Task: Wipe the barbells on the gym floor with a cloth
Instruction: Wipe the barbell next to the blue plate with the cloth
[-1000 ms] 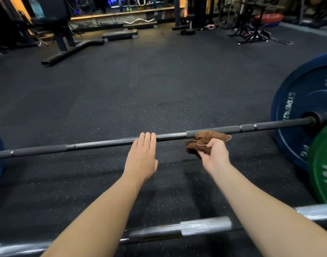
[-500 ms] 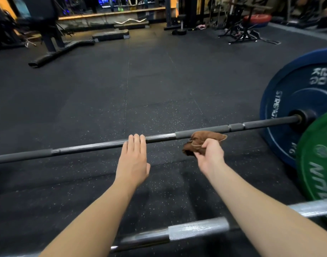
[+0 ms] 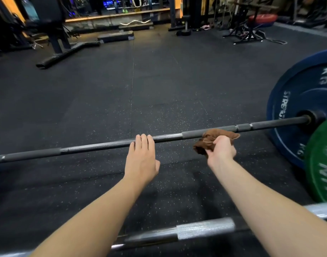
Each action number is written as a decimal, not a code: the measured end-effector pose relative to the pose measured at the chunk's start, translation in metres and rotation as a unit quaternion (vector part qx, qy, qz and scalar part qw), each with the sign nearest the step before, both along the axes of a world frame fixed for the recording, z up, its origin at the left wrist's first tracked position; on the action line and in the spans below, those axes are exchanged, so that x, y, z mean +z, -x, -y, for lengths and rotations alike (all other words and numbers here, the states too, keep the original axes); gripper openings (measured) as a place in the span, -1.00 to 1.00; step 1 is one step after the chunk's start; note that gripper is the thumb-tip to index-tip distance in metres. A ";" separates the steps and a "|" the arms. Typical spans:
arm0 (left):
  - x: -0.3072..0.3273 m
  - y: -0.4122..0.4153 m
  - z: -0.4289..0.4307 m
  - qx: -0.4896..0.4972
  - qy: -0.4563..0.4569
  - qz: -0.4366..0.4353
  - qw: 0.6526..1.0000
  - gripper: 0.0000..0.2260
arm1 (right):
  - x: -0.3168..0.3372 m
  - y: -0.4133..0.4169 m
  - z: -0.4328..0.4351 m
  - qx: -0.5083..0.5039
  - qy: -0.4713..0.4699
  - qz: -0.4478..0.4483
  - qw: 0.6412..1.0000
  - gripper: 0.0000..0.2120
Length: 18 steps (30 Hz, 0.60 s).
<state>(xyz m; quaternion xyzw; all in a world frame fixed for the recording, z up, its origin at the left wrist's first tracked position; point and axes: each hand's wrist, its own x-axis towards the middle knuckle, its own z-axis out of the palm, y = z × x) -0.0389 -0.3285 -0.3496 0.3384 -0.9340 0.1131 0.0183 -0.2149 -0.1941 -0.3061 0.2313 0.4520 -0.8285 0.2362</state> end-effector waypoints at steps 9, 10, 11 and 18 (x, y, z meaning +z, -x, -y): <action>0.003 0.047 -0.020 -0.061 -0.028 -0.017 0.998 -0.19 | -0.015 0.039 -0.033 0.007 0.002 -0.024 1.000 -0.66; 0.002 0.057 -0.025 -0.071 -0.034 -0.019 0.997 -0.18 | -0.017 0.036 -0.029 0.019 0.005 -0.024 1.000 -0.65; 0.001 0.066 -0.029 -0.073 -0.040 -0.019 0.996 -0.17 | -0.021 0.032 -0.025 0.033 0.007 -0.024 0.999 -0.64; -0.005 0.082 -0.034 -0.064 -0.019 -0.007 0.998 -0.18 | -0.034 0.002 -0.003 0.133 0.014 -0.025 0.991 -0.49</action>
